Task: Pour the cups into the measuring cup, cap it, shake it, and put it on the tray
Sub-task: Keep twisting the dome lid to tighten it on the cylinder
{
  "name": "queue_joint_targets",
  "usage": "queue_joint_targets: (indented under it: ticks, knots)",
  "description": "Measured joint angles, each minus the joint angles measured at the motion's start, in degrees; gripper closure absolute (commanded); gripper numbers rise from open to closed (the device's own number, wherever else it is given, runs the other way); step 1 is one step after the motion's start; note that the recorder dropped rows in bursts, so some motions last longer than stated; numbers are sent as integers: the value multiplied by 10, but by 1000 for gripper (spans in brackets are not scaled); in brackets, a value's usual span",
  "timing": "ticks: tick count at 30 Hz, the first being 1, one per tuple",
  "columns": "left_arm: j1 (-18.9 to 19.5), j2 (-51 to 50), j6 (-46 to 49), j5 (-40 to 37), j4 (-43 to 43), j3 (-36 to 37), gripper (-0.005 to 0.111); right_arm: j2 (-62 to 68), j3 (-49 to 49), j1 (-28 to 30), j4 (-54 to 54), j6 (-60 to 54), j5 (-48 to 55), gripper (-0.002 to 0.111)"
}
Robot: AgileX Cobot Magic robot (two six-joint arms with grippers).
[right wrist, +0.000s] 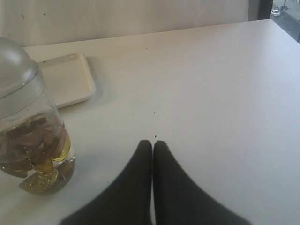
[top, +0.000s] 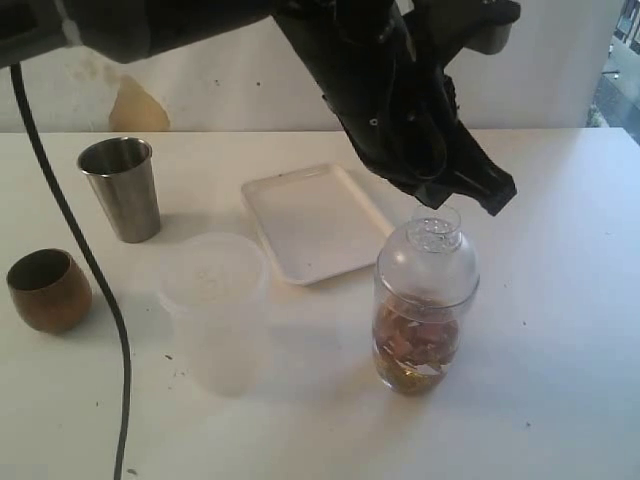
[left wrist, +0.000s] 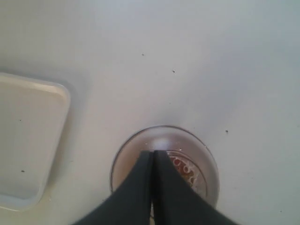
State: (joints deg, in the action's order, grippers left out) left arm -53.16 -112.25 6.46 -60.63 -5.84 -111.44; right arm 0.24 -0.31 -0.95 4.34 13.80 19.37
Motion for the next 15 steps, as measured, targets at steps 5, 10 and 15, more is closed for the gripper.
queue_joint_targets:
  ticks: [5, 10, 15]
  knots:
    - [0, -5, -6, 0, 1, 1, 107, 0, 0, 0, 0, 0, 0, 108]
    - [0, -5, -12, 0, 1, 0, 107, 0, 0, 0, 0, 0, 0, 108]
    - [0, -5, -14, -2, 1, 0, 107, 0, 0, 0, 0, 0, 0, 108]
